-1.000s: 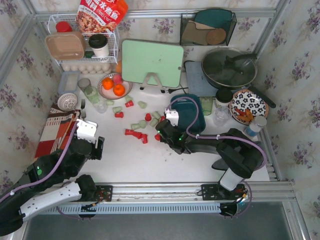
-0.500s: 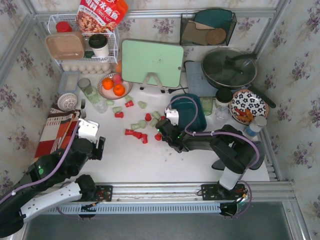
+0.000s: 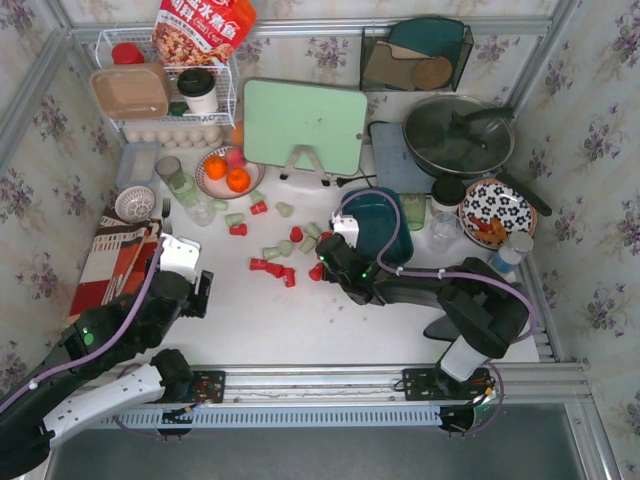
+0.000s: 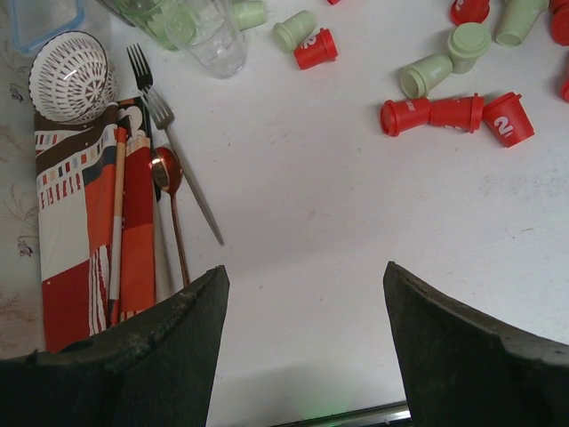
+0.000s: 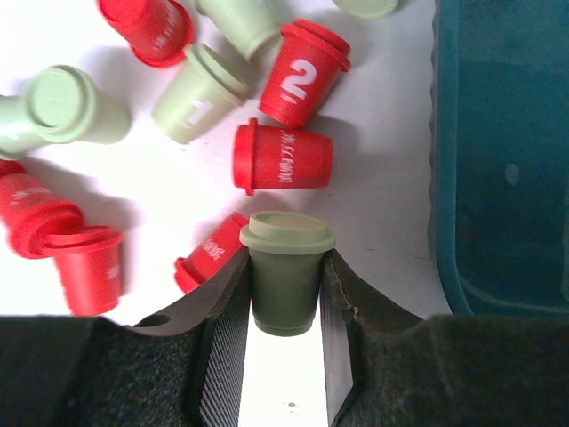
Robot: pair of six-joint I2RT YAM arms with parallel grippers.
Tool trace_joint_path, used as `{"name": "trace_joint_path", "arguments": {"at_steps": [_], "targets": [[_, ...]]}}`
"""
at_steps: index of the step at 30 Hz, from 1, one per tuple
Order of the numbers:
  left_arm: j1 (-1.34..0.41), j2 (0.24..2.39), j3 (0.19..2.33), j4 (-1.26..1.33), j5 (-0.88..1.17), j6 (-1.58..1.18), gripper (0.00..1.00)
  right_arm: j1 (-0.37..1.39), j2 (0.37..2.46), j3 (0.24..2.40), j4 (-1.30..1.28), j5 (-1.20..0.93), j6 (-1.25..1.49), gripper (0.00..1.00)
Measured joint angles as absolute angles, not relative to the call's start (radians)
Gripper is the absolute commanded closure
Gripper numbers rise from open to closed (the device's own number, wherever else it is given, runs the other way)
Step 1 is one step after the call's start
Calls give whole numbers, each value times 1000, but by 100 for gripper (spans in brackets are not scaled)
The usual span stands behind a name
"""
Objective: Mix the coffee capsules in the storage basket
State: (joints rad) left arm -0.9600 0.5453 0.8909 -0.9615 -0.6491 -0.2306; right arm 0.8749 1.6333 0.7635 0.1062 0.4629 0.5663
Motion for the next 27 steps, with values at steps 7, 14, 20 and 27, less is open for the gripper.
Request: {"name": "trace_joint_path", "arguments": {"at_steps": [7,14,20,27], "targets": [[-934,564,891,-949,-630,-219,27,875,1527,764,123,427,549,87],[-908,587,891,-940,-612,-210,27,875,1446,781,134,461,466,87],[-885,617,891,-939,-598,-204,27,822,1364,766,176,584,326,87],[-808,659,892,-926,-551,-201,27,683,1320,614,300,602,224,87]]}}
